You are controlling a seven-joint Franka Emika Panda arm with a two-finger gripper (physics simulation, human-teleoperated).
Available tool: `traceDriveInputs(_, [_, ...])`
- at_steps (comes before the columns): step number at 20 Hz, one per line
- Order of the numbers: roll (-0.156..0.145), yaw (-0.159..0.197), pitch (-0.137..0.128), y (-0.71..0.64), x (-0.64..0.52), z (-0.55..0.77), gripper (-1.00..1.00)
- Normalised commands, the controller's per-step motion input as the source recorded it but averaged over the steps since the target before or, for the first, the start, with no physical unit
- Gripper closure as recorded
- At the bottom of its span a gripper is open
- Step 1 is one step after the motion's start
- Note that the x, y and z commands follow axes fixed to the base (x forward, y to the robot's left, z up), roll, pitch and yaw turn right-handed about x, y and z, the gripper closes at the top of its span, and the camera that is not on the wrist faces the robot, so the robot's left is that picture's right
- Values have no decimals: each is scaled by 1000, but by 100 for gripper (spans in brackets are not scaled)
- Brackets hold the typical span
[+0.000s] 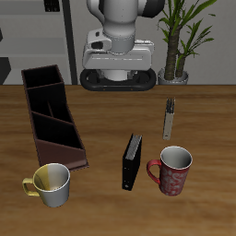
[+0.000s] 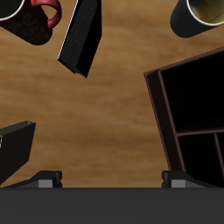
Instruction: Place the yellow book into the right desk caddy's right compartment and place the red mug into the right desk caddy's left compartment
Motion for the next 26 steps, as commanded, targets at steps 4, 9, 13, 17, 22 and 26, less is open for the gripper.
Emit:
traceDriveInputs(4, [0,-4,19,89,-12,-138,-100])
traceDriveInputs(9, [6,1,-8,260,-97,-119,-100])
traceDriveInputs(13, [-6,-29,-52,493,-172,-97,-100])
traceDriveInputs(17, [-66,-2,-66,523,-226,-103,-100])
traceDriveInputs(22, [5,2,-41,557,-151,-81,-100])
traceDriveInputs(26, [58,-11,-68,732,-272,-159,-100])
